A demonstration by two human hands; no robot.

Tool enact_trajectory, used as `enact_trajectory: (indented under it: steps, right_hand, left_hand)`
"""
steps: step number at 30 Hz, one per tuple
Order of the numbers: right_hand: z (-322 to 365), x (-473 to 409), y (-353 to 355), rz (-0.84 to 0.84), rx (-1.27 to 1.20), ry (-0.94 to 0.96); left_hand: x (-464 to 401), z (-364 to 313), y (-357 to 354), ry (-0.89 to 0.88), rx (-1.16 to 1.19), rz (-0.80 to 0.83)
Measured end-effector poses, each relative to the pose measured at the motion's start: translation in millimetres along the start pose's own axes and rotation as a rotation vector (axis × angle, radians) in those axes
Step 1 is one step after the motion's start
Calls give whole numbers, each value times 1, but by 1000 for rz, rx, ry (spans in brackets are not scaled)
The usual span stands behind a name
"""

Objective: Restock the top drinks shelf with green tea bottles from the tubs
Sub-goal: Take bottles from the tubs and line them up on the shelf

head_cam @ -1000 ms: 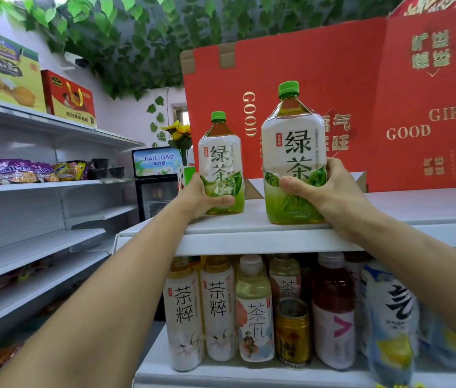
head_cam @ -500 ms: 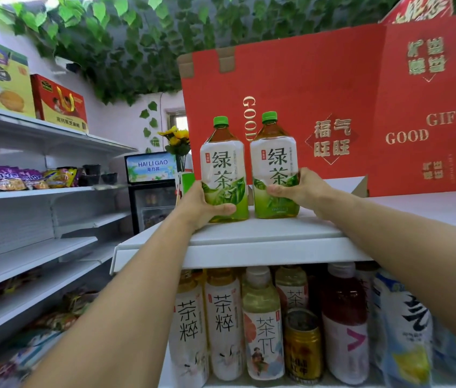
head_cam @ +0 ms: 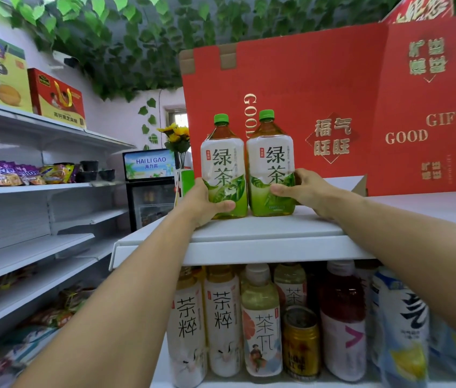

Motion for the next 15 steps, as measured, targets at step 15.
enact_trajectory:
  steps: [15]
  right_hand:
    - [15, 109, 29, -290, 660, 339]
  left_hand:
    - [96, -51, 1, -194, -254, -123]
Point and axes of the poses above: each hand's wrist, its own x-axis away from the middle knuckle, its own y-axis out of the back of the hand, z = x × y, the point moved 3 cm from there along -x, towards the middle knuckle, and after that the axes turned 4 degrees about -z, right-handed, at the moved point
